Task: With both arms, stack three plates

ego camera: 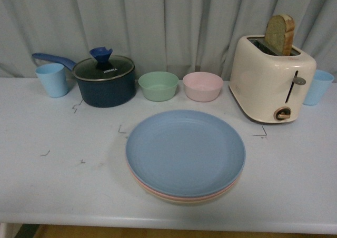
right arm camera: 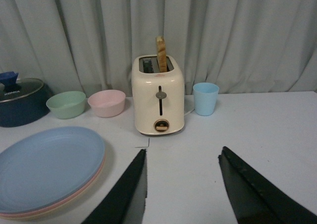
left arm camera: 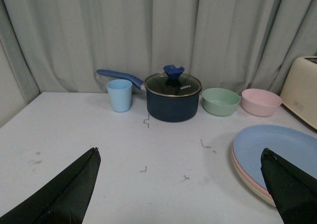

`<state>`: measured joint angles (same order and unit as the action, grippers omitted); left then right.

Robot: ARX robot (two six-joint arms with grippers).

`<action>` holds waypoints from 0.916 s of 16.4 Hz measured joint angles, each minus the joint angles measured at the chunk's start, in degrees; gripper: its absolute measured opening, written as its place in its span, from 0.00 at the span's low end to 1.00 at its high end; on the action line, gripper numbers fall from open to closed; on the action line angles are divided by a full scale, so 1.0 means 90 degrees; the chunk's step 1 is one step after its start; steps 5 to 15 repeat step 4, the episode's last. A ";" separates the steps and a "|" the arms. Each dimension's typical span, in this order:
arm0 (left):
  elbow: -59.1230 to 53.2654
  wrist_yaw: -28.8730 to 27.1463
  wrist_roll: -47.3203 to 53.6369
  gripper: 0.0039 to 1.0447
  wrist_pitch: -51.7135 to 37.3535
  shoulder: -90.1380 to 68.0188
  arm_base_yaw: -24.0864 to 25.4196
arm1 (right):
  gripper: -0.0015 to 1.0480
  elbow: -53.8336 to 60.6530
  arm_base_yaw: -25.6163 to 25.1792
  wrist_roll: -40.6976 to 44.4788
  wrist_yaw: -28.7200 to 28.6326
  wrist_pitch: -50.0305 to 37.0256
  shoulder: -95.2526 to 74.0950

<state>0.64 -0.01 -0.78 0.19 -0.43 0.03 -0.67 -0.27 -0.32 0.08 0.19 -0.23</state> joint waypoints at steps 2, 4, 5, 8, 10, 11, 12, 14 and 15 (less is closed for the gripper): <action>0.0000 0.0000 0.0000 0.94 0.0000 0.0000 0.0000 | 0.81 0.0000 0.0000 0.0000 0.0000 0.0002 0.0000; 0.0000 0.0000 0.0000 0.94 0.0000 0.0000 0.0000 | 0.94 0.0000 0.0000 0.0000 0.0000 0.0002 0.0000; 0.0000 0.0000 0.0000 0.94 0.0000 0.0000 0.0000 | 0.94 0.0000 0.0000 0.0000 0.0000 0.0002 0.0000; 0.0000 0.0000 0.0000 0.94 0.0000 0.0000 0.0000 | 0.94 0.0000 0.0000 0.0000 0.0000 0.0002 0.0000; 0.0000 0.0000 0.0000 0.94 0.0000 0.0000 0.0000 | 0.94 0.0000 0.0000 0.0000 0.0000 0.0002 0.0000; 0.0000 0.0000 0.0000 0.94 0.0000 0.0000 0.0000 | 0.94 0.0000 0.0000 0.0000 0.0000 0.0002 0.0000; 0.0000 0.0000 0.0000 0.94 0.0000 0.0000 0.0000 | 0.94 0.0000 0.0000 0.0000 0.0000 0.0002 0.0000; 0.0000 0.0000 0.0000 0.94 0.0000 0.0000 0.0000 | 0.94 0.0000 0.0000 0.0000 0.0000 0.0002 0.0000; 0.0000 0.0000 0.0000 0.94 0.0000 0.0000 0.0000 | 0.94 0.0000 0.0000 0.0000 0.0000 0.0002 0.0000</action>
